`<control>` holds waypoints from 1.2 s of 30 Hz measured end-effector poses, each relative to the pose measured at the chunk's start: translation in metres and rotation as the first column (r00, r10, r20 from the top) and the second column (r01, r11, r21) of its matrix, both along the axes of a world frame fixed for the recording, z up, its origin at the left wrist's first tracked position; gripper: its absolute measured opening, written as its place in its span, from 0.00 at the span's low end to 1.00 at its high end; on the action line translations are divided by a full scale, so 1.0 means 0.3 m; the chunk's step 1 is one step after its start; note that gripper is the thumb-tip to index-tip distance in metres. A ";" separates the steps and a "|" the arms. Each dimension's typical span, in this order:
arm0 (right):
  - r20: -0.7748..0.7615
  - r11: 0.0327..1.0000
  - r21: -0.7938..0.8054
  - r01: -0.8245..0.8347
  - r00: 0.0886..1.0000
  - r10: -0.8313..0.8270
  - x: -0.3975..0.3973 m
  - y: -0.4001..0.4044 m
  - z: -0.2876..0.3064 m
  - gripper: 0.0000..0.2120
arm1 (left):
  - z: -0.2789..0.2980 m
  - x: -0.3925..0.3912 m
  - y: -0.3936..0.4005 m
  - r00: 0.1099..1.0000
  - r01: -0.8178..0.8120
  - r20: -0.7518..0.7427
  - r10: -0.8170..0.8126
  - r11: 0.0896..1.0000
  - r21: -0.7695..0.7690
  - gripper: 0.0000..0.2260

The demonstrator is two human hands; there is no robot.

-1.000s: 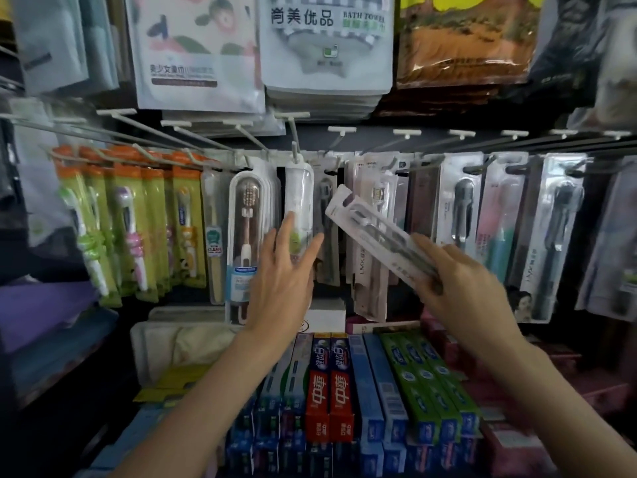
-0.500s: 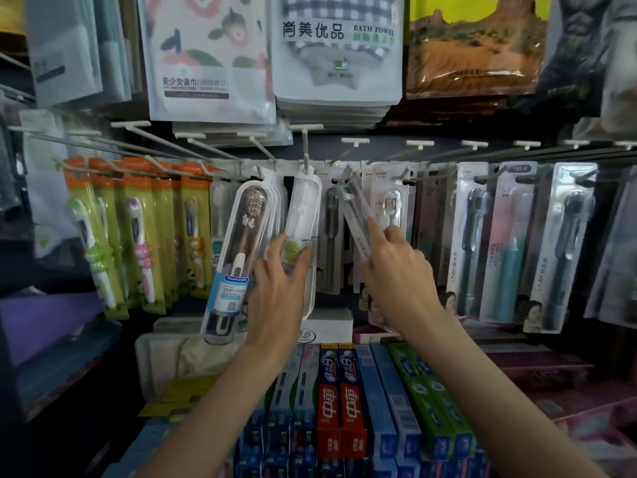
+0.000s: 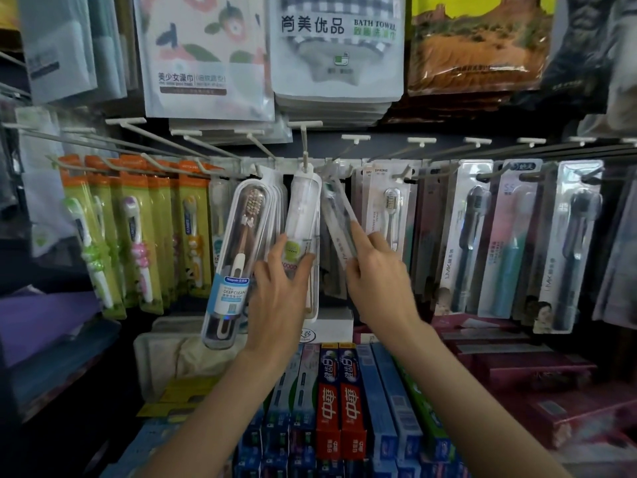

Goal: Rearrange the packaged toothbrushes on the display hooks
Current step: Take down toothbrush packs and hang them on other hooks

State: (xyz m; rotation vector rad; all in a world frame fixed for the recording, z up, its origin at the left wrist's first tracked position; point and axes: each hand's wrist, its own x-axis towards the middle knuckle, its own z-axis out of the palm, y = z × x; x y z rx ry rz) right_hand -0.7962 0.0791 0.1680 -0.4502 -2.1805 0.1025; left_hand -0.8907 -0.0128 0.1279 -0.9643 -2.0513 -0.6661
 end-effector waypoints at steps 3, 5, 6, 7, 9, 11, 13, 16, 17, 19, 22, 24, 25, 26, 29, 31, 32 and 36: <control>-0.025 0.995 -0.096 0.006 1.000 -0.008 -0.095 0.004 -0.040 0.28 | 0.000 -0.011 -0.010 1.000 0.007 0.020 -0.007 1.000 0.001 0.28; -0.073 0.990 -0.140 -0.007 0.997 -0.003 -0.143 0.007 -0.079 0.28 | 0.000 -0.004 -0.012 1.000 -0.024 -0.015 0.024 1.000 -0.016 0.32; -0.115 0.989 -0.146 -0.035 0.993 0.018 -0.160 0.006 -0.106 0.28 | -0.004 -0.007 -0.016 0.998 -0.038 -0.050 0.036 0.998 -0.040 0.34; -0.156 0.986 -0.151 -0.074 0.986 0.050 -0.171 0.004 -0.134 0.28 | -0.003 -0.010 -0.018 0.997 -0.051 -0.065 0.048 0.998 -0.043 0.34; -0.210 0.978 -0.162 -0.134 0.973 0.098 -0.182 0.007 -0.181 0.28 | 0.001 -0.014 -0.021 0.997 -0.047 -0.068 0.045 0.998 -0.036 0.34; -0.252 0.977 -0.147 -0.153 0.961 0.113 -0.188 0.027 -0.202 0.28 | -0.001 -0.019 -0.024 0.996 -0.057 -0.067 0.055 0.998 -0.036 0.34; -0.280 0.981 -0.121 -0.153 0.953 0.114 -0.189 0.049 -0.196 0.27 | -0.002 -0.022 -0.023 0.994 -0.056 -0.096 0.052 0.998 -0.037 0.35; -0.300 0.994 -0.074 -0.081 0.952 0.056 -0.191 0.059 -0.178 0.29 | -0.005 -0.017 -0.017 0.995 -0.064 -0.079 0.060 0.997 -0.045 0.36; -0.309 0.996 -0.069 -0.047 0.951 0.023 -0.195 0.055 -0.179 0.30 | -0.006 -0.013 -0.015 0.996 -0.063 -0.065 0.059 0.997 -0.053 0.36; -0.319 0.996 -0.091 -0.024 0.948 -0.007 -0.204 0.042 -0.182 0.29 | -0.007 -0.007 -0.012 0.996 -0.064 -0.064 0.060 0.996 -0.067 0.36; -0.328 0.988 -0.133 -0.081 0.944 0.033 -0.205 0.037 -0.184 0.27 | -0.005 -0.006 -0.014 0.995 -0.071 -0.074 0.066 0.995 -0.066 0.35; -0.399 0.969 -0.177 -0.173 0.912 0.090 -0.196 0.047 -0.180 0.26 | -0.005 -0.010 -0.017 0.995 -0.067 -0.078 0.063 0.996 -0.052 0.34; -0.432 0.954 -0.200 -0.221 0.894 0.117 -0.192 0.050 -0.177 0.26 | -0.006 -0.015 -0.018 0.995 -0.058 -0.079 0.055 0.997 -0.045 0.34; -0.451 0.943 -0.212 -0.258 0.881 0.140 -0.189 0.051 -0.176 0.25 | -0.007 -0.018 -0.018 0.995 -0.051 -0.082 0.048 0.998 -0.038 0.34; -0.432 0.909 -0.271 -0.315 0.884 0.177 -0.189 0.046 -0.178 0.25 | -0.009 -0.020 -0.015 0.995 -0.036 -0.095 0.033 0.999 -0.026 0.32; -0.372 0.892 -0.327 -0.313 0.910 0.182 -0.187 0.045 -0.183 0.26 | -0.010 -0.014 -0.013 0.995 -0.028 -0.098 0.025 0.999 -0.025 0.31; -0.329 0.887 -0.353 -0.299 0.927 0.181 -0.185 0.046 -0.189 0.27 | -0.011 -0.012 -0.012 0.995 -0.027 -0.098 0.025 0.999 -0.024 0.30; -0.024 0.887 -0.423 -0.187 0.980 0.196 -0.159 0.037 -0.234 0.30 | -0.014 -0.010 -0.003 0.996 -0.041 -0.084 0.039 0.999 -0.024 0.30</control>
